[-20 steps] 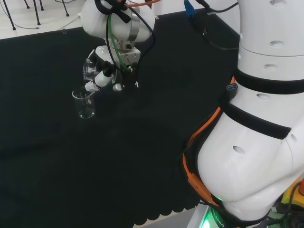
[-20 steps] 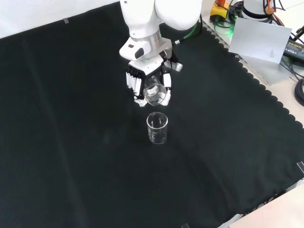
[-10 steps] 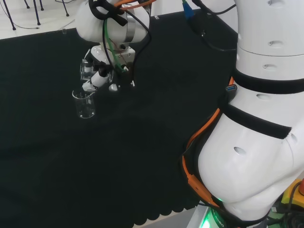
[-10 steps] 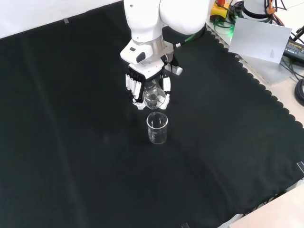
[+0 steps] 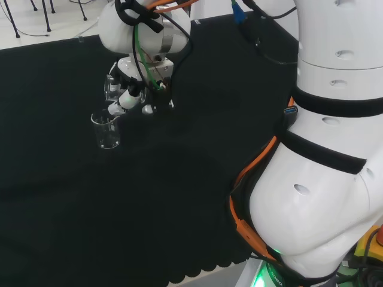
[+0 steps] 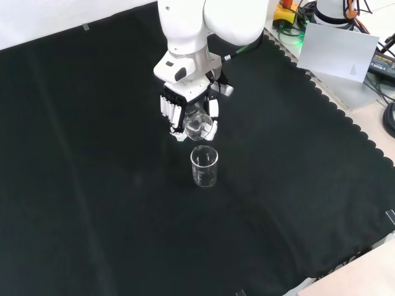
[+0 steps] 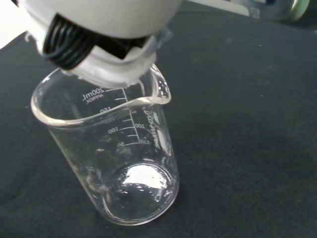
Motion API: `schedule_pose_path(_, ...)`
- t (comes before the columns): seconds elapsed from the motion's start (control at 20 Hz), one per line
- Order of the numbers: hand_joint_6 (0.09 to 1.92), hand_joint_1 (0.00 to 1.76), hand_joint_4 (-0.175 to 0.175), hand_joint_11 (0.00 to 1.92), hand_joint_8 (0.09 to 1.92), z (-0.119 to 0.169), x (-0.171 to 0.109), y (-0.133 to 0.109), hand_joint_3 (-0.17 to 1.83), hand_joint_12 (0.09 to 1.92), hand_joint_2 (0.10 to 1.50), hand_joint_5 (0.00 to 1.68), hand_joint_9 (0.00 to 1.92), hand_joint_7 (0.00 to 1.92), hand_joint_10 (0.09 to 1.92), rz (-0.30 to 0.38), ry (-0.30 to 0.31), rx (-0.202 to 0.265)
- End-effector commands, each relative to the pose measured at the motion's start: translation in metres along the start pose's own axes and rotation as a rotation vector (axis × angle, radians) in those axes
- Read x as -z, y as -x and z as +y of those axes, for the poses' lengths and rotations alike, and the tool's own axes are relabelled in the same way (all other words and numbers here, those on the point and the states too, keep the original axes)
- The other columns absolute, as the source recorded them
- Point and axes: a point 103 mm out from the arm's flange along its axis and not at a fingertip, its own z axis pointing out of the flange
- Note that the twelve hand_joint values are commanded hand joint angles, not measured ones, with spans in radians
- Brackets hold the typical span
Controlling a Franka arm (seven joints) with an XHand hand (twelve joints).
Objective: Pour the water from the handheld beaker into the one on the table.
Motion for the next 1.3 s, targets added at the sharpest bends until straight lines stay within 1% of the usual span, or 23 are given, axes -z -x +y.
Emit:
schedule_pose_path(0.05, 0.63, 1.13, 0.175, 1.24, 0.09, 0.001, -0.002, -0.006, 0.65, 0.86, 0.66, 1.30, 1.68, 1.77, 0.14, -0.056, -0.014, -0.007)
schedule_pose_path(0.2, 0.63, 1.13, 0.175, 1.24, 0.09, -0.001, 0.001, 0.000, 0.65, 0.86, 0.66, 1.30, 1.68, 1.77, 0.14, -0.078, -0.027, 0.002)
schedule_pose_path(0.45, 0.63, 1.13, 0.175, 1.24, 0.09, -0.001, 0.002, 0.004, 0.65, 0.86, 0.66, 1.30, 1.68, 1.77, 0.14, -0.085, -0.049, -0.002)
schedule_pose_path(0.85, 0.63, 1.13, 0.175, 1.24, 0.09, -0.003, -0.001, 0.000, 0.65, 0.87, 0.66, 1.29, 1.68, 1.77, 0.14, -0.094, -0.042, 0.001)
schedule_pose_path(0.95, 0.63, 1.13, 0.175, 1.24, 0.09, -0.003, -0.001, -0.002, 0.65, 0.87, 0.66, 1.29, 1.68, 1.77, 0.14, -0.105, -0.055, 0.007)
schedule_pose_path(1.2, 0.63, 1.13, 0.175, 1.24, 0.09, -0.002, -0.001, -0.007, 0.65, 0.87, 0.66, 1.29, 1.67, 1.77, 0.13, -0.142, -0.063, 0.018)
schedule_pose_path(1.3, 0.63, 1.13, 0.175, 1.24, 0.09, -0.001, -0.002, -0.006, 0.65, 0.87, 0.66, 1.29, 1.67, 1.77, 0.13, -0.151, -0.070, 0.015)
